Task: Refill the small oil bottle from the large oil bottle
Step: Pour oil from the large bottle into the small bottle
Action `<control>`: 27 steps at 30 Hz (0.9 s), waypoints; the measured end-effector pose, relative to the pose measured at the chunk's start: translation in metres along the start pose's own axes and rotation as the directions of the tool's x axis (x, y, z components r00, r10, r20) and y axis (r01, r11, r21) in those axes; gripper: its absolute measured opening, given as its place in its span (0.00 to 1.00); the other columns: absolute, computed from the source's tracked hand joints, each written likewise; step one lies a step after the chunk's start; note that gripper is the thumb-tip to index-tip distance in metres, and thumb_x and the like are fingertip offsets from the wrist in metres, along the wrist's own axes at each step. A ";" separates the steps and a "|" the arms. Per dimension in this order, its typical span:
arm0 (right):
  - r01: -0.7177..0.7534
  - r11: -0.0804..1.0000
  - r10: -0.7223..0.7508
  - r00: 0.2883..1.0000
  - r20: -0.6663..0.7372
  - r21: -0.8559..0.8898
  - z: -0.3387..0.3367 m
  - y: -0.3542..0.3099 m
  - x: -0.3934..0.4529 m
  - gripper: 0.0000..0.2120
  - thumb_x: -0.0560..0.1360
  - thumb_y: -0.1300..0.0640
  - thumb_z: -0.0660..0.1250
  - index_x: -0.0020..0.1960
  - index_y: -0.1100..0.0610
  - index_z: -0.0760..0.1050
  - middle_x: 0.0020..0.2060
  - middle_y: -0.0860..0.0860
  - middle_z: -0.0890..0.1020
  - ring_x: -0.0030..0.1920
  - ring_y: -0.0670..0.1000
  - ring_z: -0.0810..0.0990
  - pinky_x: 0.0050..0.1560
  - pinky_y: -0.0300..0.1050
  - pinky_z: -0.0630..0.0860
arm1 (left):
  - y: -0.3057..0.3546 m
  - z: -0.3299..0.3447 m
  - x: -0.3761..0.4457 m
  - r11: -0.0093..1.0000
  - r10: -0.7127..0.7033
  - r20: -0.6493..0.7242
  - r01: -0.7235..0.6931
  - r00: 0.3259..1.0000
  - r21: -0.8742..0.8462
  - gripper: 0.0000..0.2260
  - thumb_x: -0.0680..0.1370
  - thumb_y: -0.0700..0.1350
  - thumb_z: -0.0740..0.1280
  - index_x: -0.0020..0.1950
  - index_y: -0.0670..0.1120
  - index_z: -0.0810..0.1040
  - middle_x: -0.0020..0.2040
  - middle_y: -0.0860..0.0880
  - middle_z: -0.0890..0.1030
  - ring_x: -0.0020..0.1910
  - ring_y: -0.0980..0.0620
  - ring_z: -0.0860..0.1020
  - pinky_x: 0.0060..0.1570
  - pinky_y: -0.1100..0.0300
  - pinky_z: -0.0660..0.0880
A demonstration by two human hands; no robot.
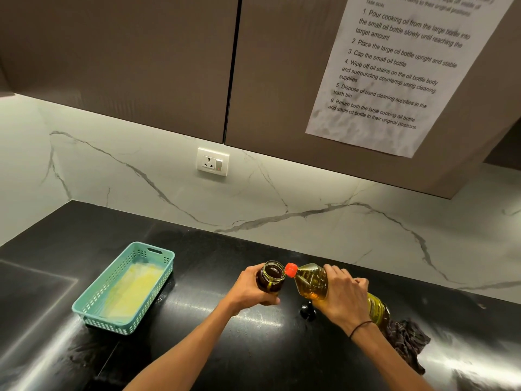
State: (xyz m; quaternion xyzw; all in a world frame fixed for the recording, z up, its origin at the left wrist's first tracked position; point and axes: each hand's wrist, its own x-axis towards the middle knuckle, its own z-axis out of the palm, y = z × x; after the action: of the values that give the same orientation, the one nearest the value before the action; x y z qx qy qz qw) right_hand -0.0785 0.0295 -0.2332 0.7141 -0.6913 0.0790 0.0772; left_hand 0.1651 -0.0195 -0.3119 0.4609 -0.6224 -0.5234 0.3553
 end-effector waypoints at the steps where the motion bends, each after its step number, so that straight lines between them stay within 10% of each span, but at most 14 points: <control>1: -0.002 1.000 0.002 1.000 0.003 0.002 0.001 0.001 -0.001 0.35 0.67 0.30 0.73 0.66 0.48 0.73 0.53 0.44 0.80 0.54 0.47 0.79 0.57 0.52 0.71 | 0.001 0.000 0.000 1.000 -0.002 0.003 0.002 1.000 -0.004 0.29 0.65 0.41 0.84 0.60 0.61 0.79 0.57 0.54 0.84 0.58 0.51 0.82 0.46 0.66 0.83; 17: -0.142 0.951 0.130 0.990 0.060 0.273 0.030 -0.006 -0.018 0.38 0.65 0.36 0.79 0.68 0.50 0.71 0.57 0.46 0.80 0.58 0.48 0.79 0.62 0.52 0.72 | 0.009 0.000 -0.010 1.000 -0.006 0.009 0.006 1.000 -0.014 0.30 0.60 0.47 0.84 0.56 0.69 0.80 0.52 0.63 0.85 0.55 0.59 0.84 0.45 0.67 0.82; 27: -0.308 0.513 0.275 0.943 0.186 0.801 0.080 -0.015 -0.011 0.30 0.63 0.56 0.85 0.57 0.42 0.73 0.51 0.42 0.81 0.52 0.43 0.81 0.52 0.33 0.78 | 0.000 -0.006 -0.007 1.000 -0.006 -0.044 0.007 0.999 0.016 0.31 0.61 0.47 0.86 0.61 0.56 0.81 0.53 0.55 0.86 0.56 0.56 0.84 0.49 0.68 0.81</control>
State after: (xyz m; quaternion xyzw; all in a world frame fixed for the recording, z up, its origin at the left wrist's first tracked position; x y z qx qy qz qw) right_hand -0.0637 0.0234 -0.3133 0.5426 -0.6854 0.3898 -0.2896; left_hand 0.1728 -0.0144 -0.3107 0.4771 -0.6172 -0.5093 0.3633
